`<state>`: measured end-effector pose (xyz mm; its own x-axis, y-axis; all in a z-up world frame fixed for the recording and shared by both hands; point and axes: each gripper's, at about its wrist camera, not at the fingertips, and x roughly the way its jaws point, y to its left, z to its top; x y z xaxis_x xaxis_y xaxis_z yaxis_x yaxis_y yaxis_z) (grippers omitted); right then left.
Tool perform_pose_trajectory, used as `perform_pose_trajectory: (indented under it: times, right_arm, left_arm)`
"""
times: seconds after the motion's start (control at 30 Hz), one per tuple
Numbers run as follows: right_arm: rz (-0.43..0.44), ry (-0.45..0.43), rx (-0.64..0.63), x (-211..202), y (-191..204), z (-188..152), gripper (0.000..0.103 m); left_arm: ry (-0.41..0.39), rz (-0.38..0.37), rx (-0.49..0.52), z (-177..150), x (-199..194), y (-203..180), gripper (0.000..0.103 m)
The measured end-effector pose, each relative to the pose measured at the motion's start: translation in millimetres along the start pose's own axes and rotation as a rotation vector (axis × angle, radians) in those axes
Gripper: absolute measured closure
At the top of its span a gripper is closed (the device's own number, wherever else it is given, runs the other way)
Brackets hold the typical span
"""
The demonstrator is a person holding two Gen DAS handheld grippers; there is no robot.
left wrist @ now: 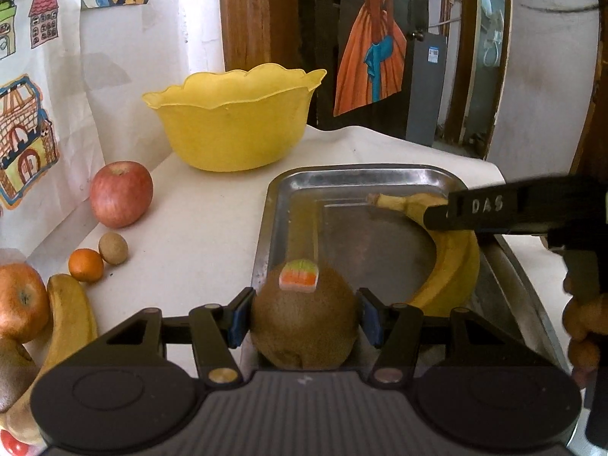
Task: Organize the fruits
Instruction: 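Lift the kiwi with the left tool while the right tool carries the banana into the metal tray, then open both tools to release kiwi and banana in the tray, then withdraw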
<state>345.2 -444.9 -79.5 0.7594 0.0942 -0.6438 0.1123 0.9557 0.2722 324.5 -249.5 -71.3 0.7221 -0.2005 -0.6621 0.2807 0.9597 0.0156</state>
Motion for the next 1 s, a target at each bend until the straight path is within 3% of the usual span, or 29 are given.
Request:
perform_pose_trajectory:
  times: [0.2,0.43,0.5,0.63,1.0]
  right_arm:
    - [-0.029,-0.020,-0.047,-4,5,-4,0.053]
    - [-0.056,-0.100,-0.071,-30,9,-5,0.025]
    - [-0.065,-0.126,-0.073,-39,12,-6,0.016]
    - [-0.111,-0.186,-0.083,-57,21,-11,0.002]
    - [-0.135,-0.221,-0.105,-95,67,-43,0.001]
  left_arm:
    - [-0.028,-0.002,-0.005,2,-7,3,0.037]
    - [-0.082,0.052,-0.040,5,-28,16,0.007]
    - [-0.098,0.076,-0.052,5,-35,22,0.002]
    - [-0.127,0.104,-0.062,3,-51,33,0.001]
    - [-0.170,0.189,-0.135,-22,-108,91,0.001]
